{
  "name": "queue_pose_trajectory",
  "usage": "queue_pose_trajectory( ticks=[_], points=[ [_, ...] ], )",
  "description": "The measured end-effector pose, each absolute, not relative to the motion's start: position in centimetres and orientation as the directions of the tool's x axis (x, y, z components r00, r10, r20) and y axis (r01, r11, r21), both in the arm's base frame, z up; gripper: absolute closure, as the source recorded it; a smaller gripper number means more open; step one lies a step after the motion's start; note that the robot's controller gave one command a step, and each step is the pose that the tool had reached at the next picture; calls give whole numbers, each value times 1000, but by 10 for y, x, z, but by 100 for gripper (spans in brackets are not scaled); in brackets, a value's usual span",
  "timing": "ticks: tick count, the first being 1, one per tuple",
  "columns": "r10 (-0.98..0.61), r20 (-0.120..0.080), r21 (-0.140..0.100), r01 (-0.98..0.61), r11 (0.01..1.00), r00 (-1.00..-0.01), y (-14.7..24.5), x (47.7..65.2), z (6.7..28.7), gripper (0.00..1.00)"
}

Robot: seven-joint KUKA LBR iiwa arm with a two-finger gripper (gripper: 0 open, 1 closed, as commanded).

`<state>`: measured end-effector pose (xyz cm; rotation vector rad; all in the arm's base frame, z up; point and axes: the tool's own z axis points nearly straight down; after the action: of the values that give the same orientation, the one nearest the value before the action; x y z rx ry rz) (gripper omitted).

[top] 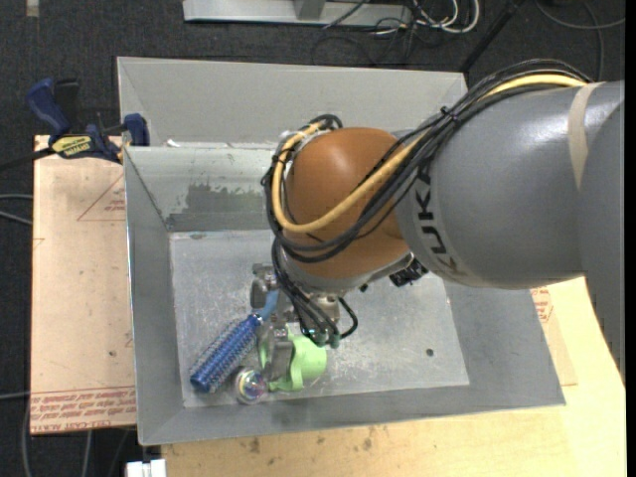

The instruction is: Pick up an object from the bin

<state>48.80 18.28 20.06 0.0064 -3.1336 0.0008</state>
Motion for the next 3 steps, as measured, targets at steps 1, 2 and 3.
queue_pose_trajectory(
  ticks=[1,2,3],
  points=[
    [-456,2,2,-456,890,-890,188,542,68,0],
    [-653,-5,0,-653,758,-758,207,543,101,0],
    [-754,-3,0,-754,657,-657,219,542,104,0]
  ],
)
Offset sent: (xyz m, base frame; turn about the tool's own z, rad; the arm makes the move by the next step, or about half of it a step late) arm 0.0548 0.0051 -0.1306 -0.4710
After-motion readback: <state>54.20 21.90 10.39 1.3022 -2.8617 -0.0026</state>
